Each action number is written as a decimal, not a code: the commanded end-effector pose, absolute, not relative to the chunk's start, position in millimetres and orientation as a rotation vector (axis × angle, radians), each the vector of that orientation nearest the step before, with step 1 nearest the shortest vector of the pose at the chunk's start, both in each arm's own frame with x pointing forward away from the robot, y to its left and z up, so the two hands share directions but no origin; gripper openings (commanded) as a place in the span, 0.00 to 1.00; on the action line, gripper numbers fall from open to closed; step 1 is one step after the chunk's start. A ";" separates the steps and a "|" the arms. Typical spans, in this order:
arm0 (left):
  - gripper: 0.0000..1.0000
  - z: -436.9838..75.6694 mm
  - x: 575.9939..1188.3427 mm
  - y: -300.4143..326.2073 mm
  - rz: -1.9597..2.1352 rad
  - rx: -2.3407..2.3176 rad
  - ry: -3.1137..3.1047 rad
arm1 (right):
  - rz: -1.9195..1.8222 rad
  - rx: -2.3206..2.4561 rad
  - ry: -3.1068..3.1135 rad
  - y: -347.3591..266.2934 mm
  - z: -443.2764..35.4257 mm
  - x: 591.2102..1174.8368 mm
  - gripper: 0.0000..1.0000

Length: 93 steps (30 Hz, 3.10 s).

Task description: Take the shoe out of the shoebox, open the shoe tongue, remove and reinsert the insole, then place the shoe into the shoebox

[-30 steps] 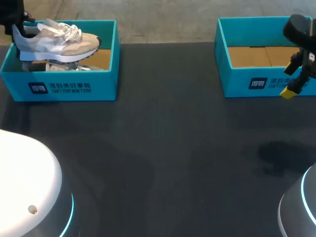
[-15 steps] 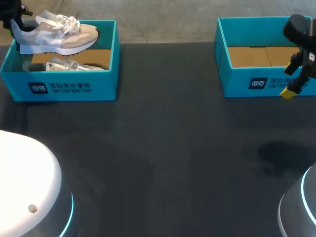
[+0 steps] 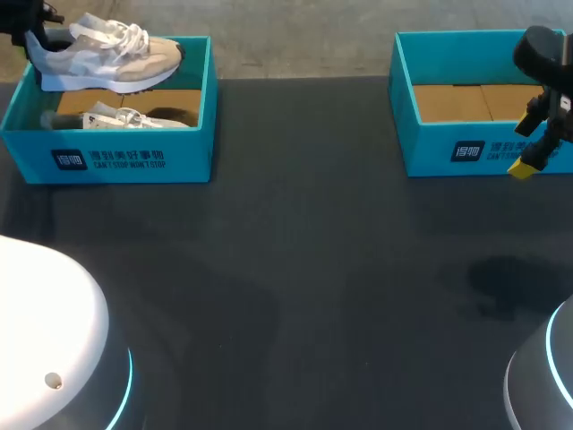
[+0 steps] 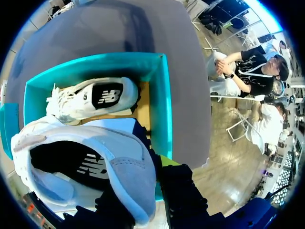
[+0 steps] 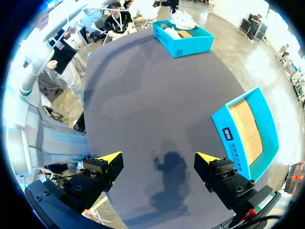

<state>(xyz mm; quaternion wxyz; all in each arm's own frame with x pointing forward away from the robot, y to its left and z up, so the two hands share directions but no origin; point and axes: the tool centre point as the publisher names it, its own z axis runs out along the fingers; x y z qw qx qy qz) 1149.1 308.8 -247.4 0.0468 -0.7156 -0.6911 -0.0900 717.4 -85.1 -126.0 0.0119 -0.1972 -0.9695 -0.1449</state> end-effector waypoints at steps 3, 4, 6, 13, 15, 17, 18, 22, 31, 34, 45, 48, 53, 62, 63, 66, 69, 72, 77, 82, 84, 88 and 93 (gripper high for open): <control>0.00 -252.1 1168.0 306.8 -0.268 -2.171 -2.117 | -0.445 -0.616 -3.020 -83.8 -125.8 719.5 1.00; 0.00 -253.3 1170.2 306.6 -0.270 -2.170 -2.119 | -0.445 -0.616 -3.020 -83.8 -125.8 719.5 1.00; 0.00 -256.0 1174.2 306.0 -0.274 -2.171 -2.118 | -0.445 -0.616 -3.020 -83.8 -125.8 719.5 1.00; 0.00 -266.5 1187.4 307.3 -0.300 -2.170 -2.137 | -0.445 -0.616 -3.020 -83.8 -125.8 719.5 1.00; 0.00 -270.6 1191.3 308.2 -0.306 -2.157 -2.145 | -0.445 -0.616 -3.020 -83.8 -125.8 719.5 1.00; 0.00 -273.7 1193.7 308.5 -0.307 -2.144 -2.150 | -0.445 -0.616 -3.020 -83.8 -125.8 719.5 1.00; 0.00 -275.3 1194.1 308.1 -0.309 -2.148 -2.151 | -0.445 -0.616 -3.020 -83.8 -125.8 719.5 1.00; 0.00 -283.8 1195.2 306.4 -0.318 -2.153 -2.134 | -0.445 -0.616 -3.020 -83.8 -125.8 719.5 1.00; 0.00 -299.3 1194.8 305.9 -0.313 -2.165 -2.123 | -0.445 -0.616 -3.020 -83.8 -125.8 719.5 1.00; 0.00 -305.3 1194.7 305.5 -0.316 -2.171 -2.118 | -0.445 -0.616 -3.020 -83.8 -125.8 719.5 1.00; 0.00 -331.8 1195.0 301.5 -0.353 -2.164 -2.092 | -0.445 -0.616 -3.020 -83.8 -125.8 719.5 1.00; 0.00 -338.3 1195.6 301.5 -0.357 -2.157 -2.089 | -0.445 -0.616 -3.020 -83.8 -125.8 719.5 1.00; 0.00 -345.8 1198.1 302.1 -0.356 -2.154 -2.092 | -0.445 -0.616 -3.020 -83.8 -125.8 719.5 1.00; 0.00 -354.9 1206.5 303.5 -0.341 -2.138 -2.107 | -0.445 -0.616 -3.020 -83.8 -125.8 719.5 1.00; 0.00 -355.4 1207.3 303.7 -0.338 -2.137 -2.109 | -0.445 -0.616 -3.020 -83.8 -125.8 719.5 1.00; 0.00 -358.7 1209.0 303.0 -0.336 -2.133 -2.107 | -0.445 -0.616 -3.020 -83.8 -125.8 719.5 1.00; 0.00 -362.7 1210.9 303.0 -0.339 -2.122 -2.109 | -0.445 -0.616 -3.020 -83.8 -125.8 719.5 1.00; 0.00 -365.0 1213.0 302.4 -0.335 -2.120 -2.111 | -0.445 -0.616 -3.020 -83.8 -125.8 719.5 1.00; 0.00 -368.1 1215.7 300.2 -0.328 -2.115 -2.114 | -0.445 -0.616 -3.020 -83.8 -125.8 719.5 1.00; 0.00 -369.9 1218.6 298.6 -0.324 -2.115 -2.132 | -0.445 -0.616 -3.020 -83.8 -125.8 719.5 1.00; 0.00 -371.2 1221.2 298.1 -0.300 -2.112 -2.142 | -0.445 -0.616 -3.020 -83.8 -125.8 719.5 1.00; 0.00 -372.3 1222.9 297.3 -0.304 -2.109 -2.144 | -0.445 -0.616 -3.020 -83.8 -125.8 719.5 1.00; 0.00 -373.6 1224.5 296.8 -0.304 -2.108 -2.141 | -0.445 -0.616 -3.020 -83.8 -125.8 719.5 1.00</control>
